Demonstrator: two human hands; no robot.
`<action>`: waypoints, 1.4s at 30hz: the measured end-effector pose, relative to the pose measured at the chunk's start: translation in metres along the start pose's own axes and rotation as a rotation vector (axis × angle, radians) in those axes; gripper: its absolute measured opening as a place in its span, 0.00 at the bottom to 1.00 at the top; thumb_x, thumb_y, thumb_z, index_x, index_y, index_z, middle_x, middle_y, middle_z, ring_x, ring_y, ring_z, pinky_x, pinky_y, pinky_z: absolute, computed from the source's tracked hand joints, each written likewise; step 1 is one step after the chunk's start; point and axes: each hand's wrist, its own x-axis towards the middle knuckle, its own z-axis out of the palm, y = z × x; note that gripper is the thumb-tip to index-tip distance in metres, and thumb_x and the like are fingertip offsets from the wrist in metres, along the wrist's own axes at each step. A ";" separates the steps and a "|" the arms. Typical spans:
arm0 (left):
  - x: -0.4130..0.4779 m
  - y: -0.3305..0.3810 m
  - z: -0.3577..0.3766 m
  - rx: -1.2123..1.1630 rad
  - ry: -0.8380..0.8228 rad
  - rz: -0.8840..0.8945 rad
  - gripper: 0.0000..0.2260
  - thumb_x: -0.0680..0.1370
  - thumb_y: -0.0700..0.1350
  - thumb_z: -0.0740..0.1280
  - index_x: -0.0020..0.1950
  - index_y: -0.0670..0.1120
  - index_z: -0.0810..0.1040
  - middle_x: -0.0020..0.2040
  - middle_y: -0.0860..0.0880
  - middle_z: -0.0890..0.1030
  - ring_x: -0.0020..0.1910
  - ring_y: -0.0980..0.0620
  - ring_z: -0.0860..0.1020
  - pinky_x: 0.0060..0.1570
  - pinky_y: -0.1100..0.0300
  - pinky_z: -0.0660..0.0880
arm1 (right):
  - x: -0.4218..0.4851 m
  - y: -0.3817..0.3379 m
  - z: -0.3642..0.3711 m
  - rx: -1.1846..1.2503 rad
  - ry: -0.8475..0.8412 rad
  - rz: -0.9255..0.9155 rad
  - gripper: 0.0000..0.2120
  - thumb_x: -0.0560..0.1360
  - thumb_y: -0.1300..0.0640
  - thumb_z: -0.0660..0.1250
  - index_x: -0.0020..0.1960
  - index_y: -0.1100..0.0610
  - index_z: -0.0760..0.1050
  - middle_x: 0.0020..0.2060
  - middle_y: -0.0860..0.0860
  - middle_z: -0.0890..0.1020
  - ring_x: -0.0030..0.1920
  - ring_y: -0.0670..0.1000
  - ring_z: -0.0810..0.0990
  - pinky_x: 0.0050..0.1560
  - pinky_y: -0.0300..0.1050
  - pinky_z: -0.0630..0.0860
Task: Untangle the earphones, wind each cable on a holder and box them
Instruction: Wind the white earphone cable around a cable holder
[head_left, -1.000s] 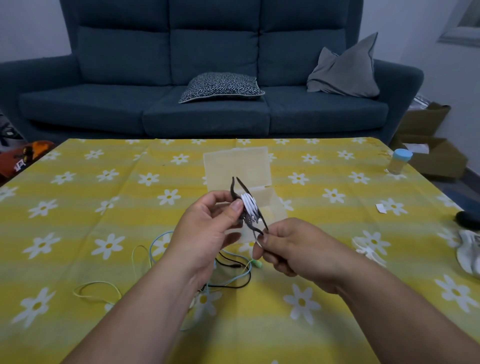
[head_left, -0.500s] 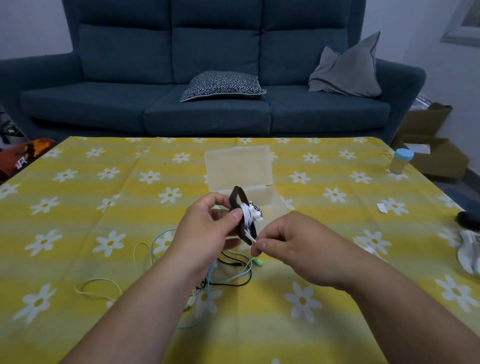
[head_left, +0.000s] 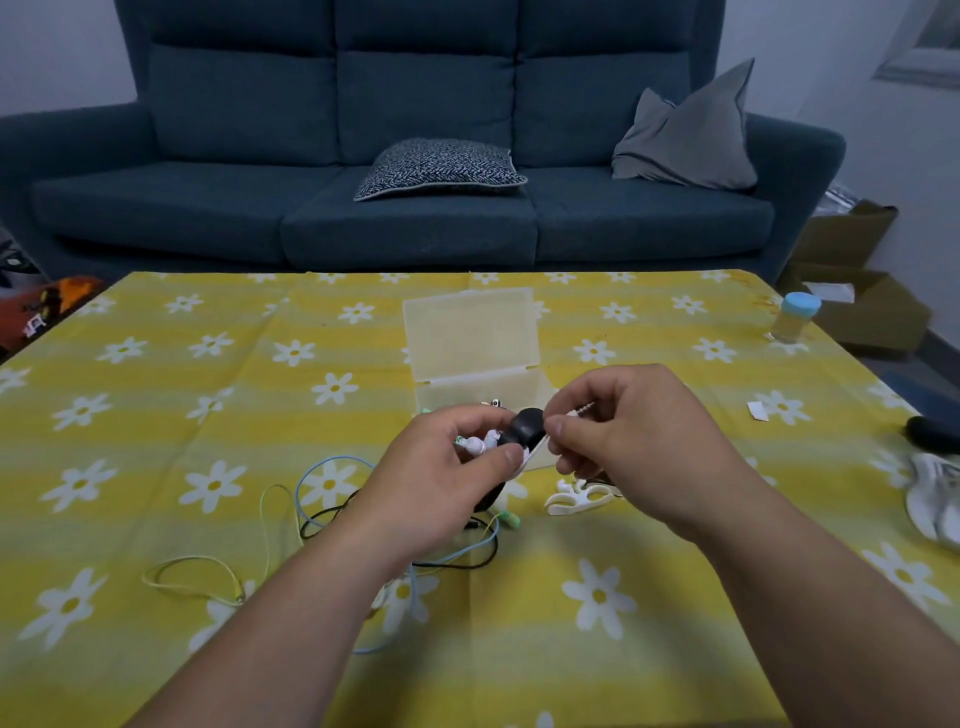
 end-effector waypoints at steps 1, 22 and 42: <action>-0.001 0.001 0.001 -0.005 -0.013 0.000 0.07 0.75 0.50 0.71 0.51 0.59 0.83 0.44 0.36 0.82 0.39 0.49 0.76 0.42 0.54 0.73 | 0.000 0.000 -0.001 0.027 -0.003 0.005 0.04 0.75 0.66 0.70 0.42 0.61 0.81 0.28 0.54 0.83 0.27 0.47 0.80 0.29 0.38 0.75; -0.001 0.004 -0.001 -0.083 0.062 -0.013 0.10 0.70 0.35 0.76 0.48 0.47 0.83 0.44 0.46 0.85 0.40 0.49 0.82 0.49 0.51 0.79 | 0.002 0.002 -0.003 -0.006 0.038 0.011 0.06 0.74 0.62 0.73 0.38 0.56 0.82 0.26 0.54 0.80 0.27 0.49 0.76 0.29 0.42 0.70; 0.001 0.002 0.012 -0.044 0.245 0.033 0.12 0.70 0.41 0.77 0.50 0.54 0.83 0.41 0.50 0.81 0.34 0.52 0.80 0.44 0.50 0.81 | -0.007 -0.003 0.029 -0.333 0.210 -0.200 0.03 0.73 0.56 0.73 0.42 0.48 0.83 0.34 0.41 0.84 0.37 0.40 0.82 0.39 0.39 0.78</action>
